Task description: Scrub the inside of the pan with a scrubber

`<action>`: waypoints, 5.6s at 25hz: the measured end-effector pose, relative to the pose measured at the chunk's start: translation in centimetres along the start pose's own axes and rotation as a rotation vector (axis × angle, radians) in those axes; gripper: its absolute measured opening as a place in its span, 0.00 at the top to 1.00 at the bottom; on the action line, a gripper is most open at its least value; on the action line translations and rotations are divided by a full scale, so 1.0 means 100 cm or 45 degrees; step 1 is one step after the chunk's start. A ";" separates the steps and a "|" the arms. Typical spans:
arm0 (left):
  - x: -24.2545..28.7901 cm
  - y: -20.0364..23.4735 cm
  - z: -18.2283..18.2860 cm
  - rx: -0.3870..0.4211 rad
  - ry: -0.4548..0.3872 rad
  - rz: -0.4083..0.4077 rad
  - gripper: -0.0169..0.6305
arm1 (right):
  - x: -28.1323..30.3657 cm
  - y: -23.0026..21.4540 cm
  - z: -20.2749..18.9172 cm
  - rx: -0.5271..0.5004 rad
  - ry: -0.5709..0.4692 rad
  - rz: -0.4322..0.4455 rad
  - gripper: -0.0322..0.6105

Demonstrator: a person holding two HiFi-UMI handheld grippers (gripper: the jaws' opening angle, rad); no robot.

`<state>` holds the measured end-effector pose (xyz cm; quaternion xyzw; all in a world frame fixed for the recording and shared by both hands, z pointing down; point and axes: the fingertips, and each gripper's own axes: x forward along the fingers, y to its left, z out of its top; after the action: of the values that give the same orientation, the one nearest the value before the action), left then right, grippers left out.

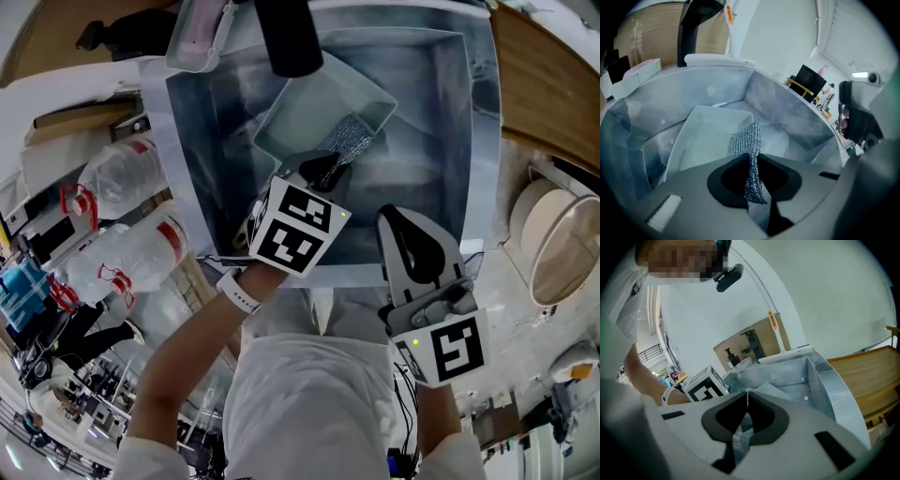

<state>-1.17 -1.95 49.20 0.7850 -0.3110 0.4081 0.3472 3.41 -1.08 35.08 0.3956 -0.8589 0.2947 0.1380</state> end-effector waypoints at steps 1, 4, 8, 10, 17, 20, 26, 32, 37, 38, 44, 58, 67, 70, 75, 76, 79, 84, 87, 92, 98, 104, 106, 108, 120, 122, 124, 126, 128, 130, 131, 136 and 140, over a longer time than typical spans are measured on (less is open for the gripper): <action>0.000 -0.001 0.002 -0.023 -0.008 -0.014 0.87 | -0.001 0.000 0.000 0.015 0.002 -0.003 0.94; 0.000 -0.007 0.006 -0.103 -0.028 -0.065 0.87 | -0.002 -0.003 0.002 -0.004 -0.016 -0.013 0.94; 0.001 -0.014 0.008 -0.161 -0.043 -0.099 0.87 | -0.001 -0.005 0.004 -0.008 -0.027 -0.017 0.94; -0.002 -0.013 0.010 -0.192 -0.055 -0.105 0.87 | -0.001 -0.004 0.004 -0.007 -0.024 -0.015 0.94; -0.006 -0.003 0.016 -0.311 -0.097 -0.141 0.87 | -0.001 -0.006 0.006 -0.001 -0.033 -0.027 0.94; -0.003 -0.002 0.024 -0.318 -0.112 -0.146 0.87 | -0.001 -0.007 0.008 0.002 -0.029 -0.021 0.94; 0.009 -0.003 0.046 -0.300 -0.127 -0.154 0.87 | 0.000 -0.015 0.010 0.004 -0.029 -0.024 0.94; 0.010 -0.010 0.046 -0.215 -0.102 -0.134 0.87 | -0.001 -0.024 0.012 -0.001 -0.030 -0.029 0.94; 0.005 -0.015 0.034 -0.191 -0.079 -0.152 0.87 | -0.001 -0.021 0.013 0.002 -0.033 -0.028 0.94; 0.006 -0.014 0.033 -0.197 -0.080 -0.155 0.87 | -0.001 -0.020 0.013 0.004 -0.034 -0.027 0.94; 0.010 -0.004 0.043 -0.207 -0.107 -0.148 0.87 | 0.001 -0.015 0.010 0.011 -0.030 -0.025 0.94; 0.009 0.048 0.048 -0.261 -0.129 -0.029 0.87 | 0.012 -0.014 0.016 0.005 -0.026 -0.013 0.94; 0.001 0.084 0.053 -0.278 -0.156 0.077 0.87 | 0.017 -0.014 0.016 0.005 -0.022 -0.009 0.94; -0.002 0.093 0.053 -0.274 -0.162 0.113 0.87 | 0.018 -0.015 0.016 0.005 -0.021 -0.009 0.94; -0.009 0.107 0.053 -0.257 -0.172 0.183 0.87 | 0.021 -0.014 0.017 0.002 -0.020 -0.007 0.94; -0.010 0.109 0.053 -0.257 -0.174 0.194 0.87 | 0.022 -0.013 0.017 0.002 -0.019 -0.006 0.94; -0.014 0.114 0.054 -0.255 -0.183 0.232 0.87 | 0.023 -0.011 0.018 0.001 -0.020 0.000 0.94; -0.019 0.122 0.055 -0.222 -0.197 0.310 0.87 | 0.025 -0.010 0.019 0.003 -0.023 0.002 0.94; -0.022 0.129 0.054 -0.224 -0.201 0.354 0.87 | 0.025 -0.010 0.018 0.006 -0.028 0.000 0.94; -0.026 0.134 0.053 -0.228 -0.196 0.391 0.87 | 0.020 -0.014 0.017 0.009 -0.029 -0.007 0.94; -0.025 0.127 0.053 -0.217 -0.192 0.409 0.87 | 0.016 -0.016 0.017 0.014 -0.035 -0.017 0.94; -0.034 0.129 0.038 -0.238 -0.186 0.432 0.87 | 0.013 -0.018 0.020 0.016 -0.049 -0.022 0.94; -0.032 0.131 0.038 -0.246 -0.188 0.426 0.87 | 0.011 -0.020 0.019 0.017 -0.047 -0.025 0.94; -0.029 0.132 0.045 -0.241 -0.191 0.415 0.87 | 0.011 -0.021 0.017 0.018 -0.043 -0.026 0.94; -0.017 0.105 0.066 -0.107 -0.188 0.378 0.87 | 0.012 -0.014 0.014 0.023 -0.044 -0.010 0.94; -0.014 0.098 0.068 -0.063 -0.180 0.371 0.87 | 0.012 -0.013 0.014 0.021 -0.045 -0.008 0.94; -0.012 0.090 0.069 -0.040 -0.172 0.356 0.87 | 0.011 -0.012 0.014 0.020 -0.043 -0.007 0.94; -0.009 0.083 0.068 -0.032 -0.165 0.338 0.87 | 0.010 -0.012 0.014 0.019 -0.044 -0.007 0.94; -0.007 0.074 0.067 -0.026 -0.158 0.318 0.87 | 0.008 -0.013 0.013 0.018 -0.044 -0.009 0.94; -0.004 0.065 0.066 -0.011 -0.150 0.294 0.87 | 0.006 -0.014 0.013 0.021 -0.043 -0.012 0.94; -0.003 0.059 0.065 0.000 -0.146 0.277 0.87 | 0.005 -0.014 0.013 0.023 -0.044 -0.013 0.94; 0.007 0.022 0.059 0.070 -0.119 0.132 0.87 | -0.002 -0.018 0.010 0.032 -0.048 -0.025 0.94; 0.011 0.000 0.054 0.116 -0.098 0.053 0.87 | -0.010 -0.018 0.012 0.027 -0.054 -0.042 0.94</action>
<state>1.59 -6.48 47.87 0.8084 -0.3218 0.3984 0.2903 5.43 -2.13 34.42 0.4175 -0.8517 0.2930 0.1203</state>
